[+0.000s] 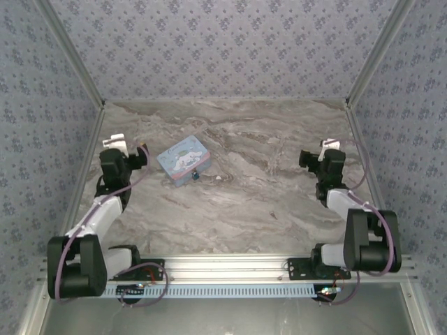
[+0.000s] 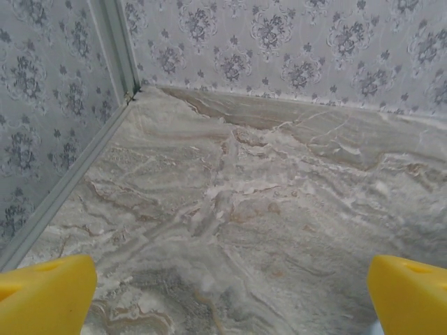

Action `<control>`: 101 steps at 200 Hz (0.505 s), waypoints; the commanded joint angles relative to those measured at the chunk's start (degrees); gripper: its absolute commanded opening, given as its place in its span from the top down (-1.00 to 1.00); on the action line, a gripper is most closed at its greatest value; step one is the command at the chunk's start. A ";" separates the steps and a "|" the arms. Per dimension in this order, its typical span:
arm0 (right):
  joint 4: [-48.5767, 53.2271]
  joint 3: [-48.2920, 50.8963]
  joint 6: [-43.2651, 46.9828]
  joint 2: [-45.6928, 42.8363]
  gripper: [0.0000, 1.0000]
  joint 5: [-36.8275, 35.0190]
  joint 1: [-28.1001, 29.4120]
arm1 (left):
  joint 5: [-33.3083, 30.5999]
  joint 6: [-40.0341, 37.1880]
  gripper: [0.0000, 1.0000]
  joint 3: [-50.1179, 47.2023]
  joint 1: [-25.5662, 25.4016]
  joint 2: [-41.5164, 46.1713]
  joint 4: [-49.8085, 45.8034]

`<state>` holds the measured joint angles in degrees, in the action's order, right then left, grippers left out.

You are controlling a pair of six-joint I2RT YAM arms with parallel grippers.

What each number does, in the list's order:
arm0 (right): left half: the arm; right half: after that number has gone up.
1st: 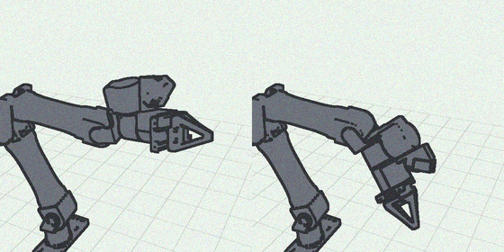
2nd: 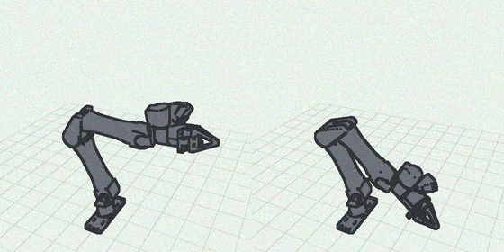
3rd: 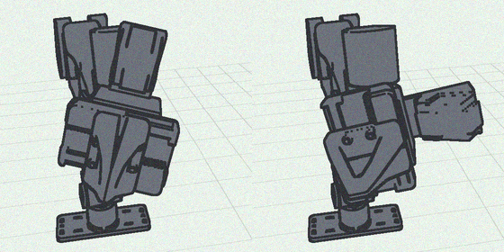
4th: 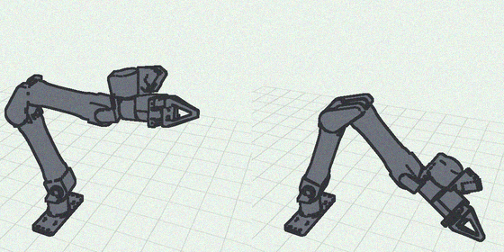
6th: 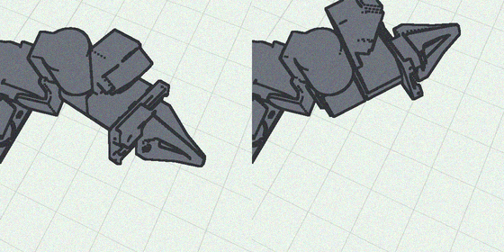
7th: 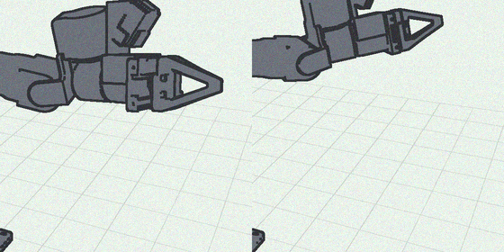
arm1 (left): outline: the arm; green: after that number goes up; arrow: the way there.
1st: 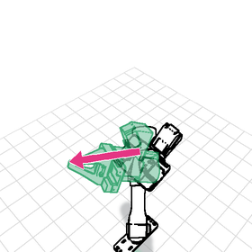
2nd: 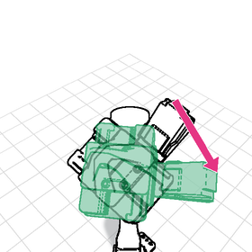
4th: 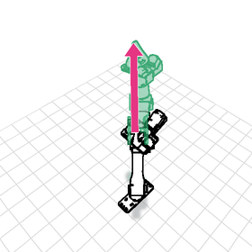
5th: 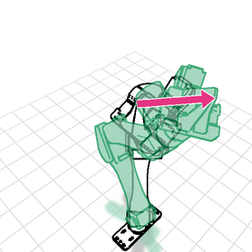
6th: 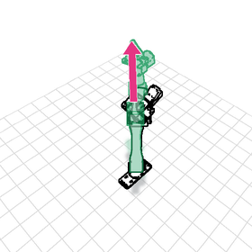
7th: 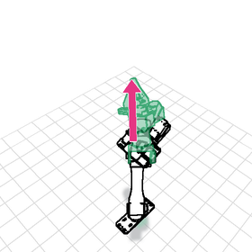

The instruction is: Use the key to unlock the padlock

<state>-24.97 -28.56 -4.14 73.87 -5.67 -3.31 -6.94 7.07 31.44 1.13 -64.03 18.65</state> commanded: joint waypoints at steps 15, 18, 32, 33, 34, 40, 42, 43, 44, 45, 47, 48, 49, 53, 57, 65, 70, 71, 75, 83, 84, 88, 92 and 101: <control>26.22 -7.25 -13.64 -6.85 -1.00 0.43 0.84 | 3.79 10.42 -0.99 9.36 0.13 3.26 -22.73; 28.04 -7.93 -15.09 -7.29 -1.00 0.40 1.10 | 4.87 11.07 -0.99 9.56 0.05 3.50 -23.27; 37.06 -10.45 -20.89 -8.93 -1.00 1.17 2.51 | 8.66 13.82 -0.99 10.11 -0.47 4.60 -25.83; 37.56 -10.63 -21.20 -9.01 -1.00 1.22 2.61 | 8.90 14.01 -0.99 10.07 -0.49 4.70 -25.94; 38.03 -10.81 -21.58 -9.14 -1.00 1.29 2.74 | 9.10 14.15 -0.99 10.06 -0.54 4.83 -26.07; 40.89 -11.65 -24.43 -9.75 -1.00 1.76 3.67 | 10.14 15.26 -0.99 9.96 -1.08 5.52 -26.90; 41.54 -11.88 -25.26 -9.96 -1.00 1.93 4.02 | 10.36 15.67 -0.99 9.91 -1.27 5.79 -27.15; 41.87 -11.97 -25.46 -10.01 -1.00 1.95 4.23 | 10.41 15.86 -0.99 9.89 -1.27 5.90 -27.30; 42.43 -12.05 -25.82 -10.08 -1.00 2.01 4.39 | 10.47 16.13 -0.99 9.83 -1.37 6.01 -27.50; 42.89 -12.18 -26.39 -10.20 -0.99 2.04 4.60 | 10.55 16.35 -0.99 9.76 -1.51 6.10 -27.65; 43.80 -12.43 -27.33 -10.40 -0.99 2.13 5.04 | 10.72 16.78 -0.99 9.67 -1.82 6.39 -27.91; 44.14 -12.51 -27.55 -10.49 -0.99 2.23 5.19 | 10.85 17.03 -0.99 9.63 -1.95 6.52 -27.99; 44.49 -12.59 -28.05 -10.58 -0.99 2.28 5.44 | 10.92 17.24 -0.99 9.53 -2.07 6.62 -28.07; 45.64 -12.86 -29.60 -10.91 -0.98 2.61 6.37 | 11.31 17.98 -0.99 9.24 -2.80 7.15 -28.35; 46.70 -13.07 -30.89 -11.33 -0.96 2.90 7.37 | 11.60 18.67 -0.99 8.82 -3.42 7.67 -28.46; 48.53 -13.51 -33.76 -11.89 -0.91 3.21 9.30 | 11.77 20.17 -0.99 8.09 -5.08 8.64 -29.15; 49.85 -13.84 -35.71 -12.17 -0.87 3.06 10.82 | 11.96 21.13 -0.99 7.64 -6.05 9.15 -29.43; 49.98 -13.87 -36.13 -12.21 -0.86 2.96 11.15 | 12.04 21.27 -0.99 7.52 -6.27 9.26 -29.41; 51.07 -14.22 -37.93 -12.32 -0.84 2.34 12.41 | 12.63 21.91 -0.99 7.10 -7.17 9.62 -29.38; 53.23 -14.88 -41.47 -12.35 -0.83 1.60 15.05 | 13.42 23.17 -0.99 6.20 -9.06 10.19 -29.44; 53.47 -14.91 -41.91 -12.35 -0.83 1.57 15.38 | 13.43 23.30 -0.99 6.19 -9.22 10.22 -29.45; 54.32 -15.18 -43.53 -12.26 -0.80 1.46 16.64 | 13.42 24.03 -0.99 5.80 -10.36 10.55 -29.55; 55.06 -15.43 -45.28 -12.13 -0.77 1.25 17.93 | 13.45 24.67 -0.99 5.39 -11.49 10.70 -29.48; 57.03 -15.81 -49.53 -11.76 -0.72 0.47 20.87 | 13.60 25.50 -0.99 4.66 -14.04 10.98 -29.46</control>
<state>20.62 -41.93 -38.61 62.17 -3.99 12.08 3.73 26.98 38.24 -8.27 -54.48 -7.77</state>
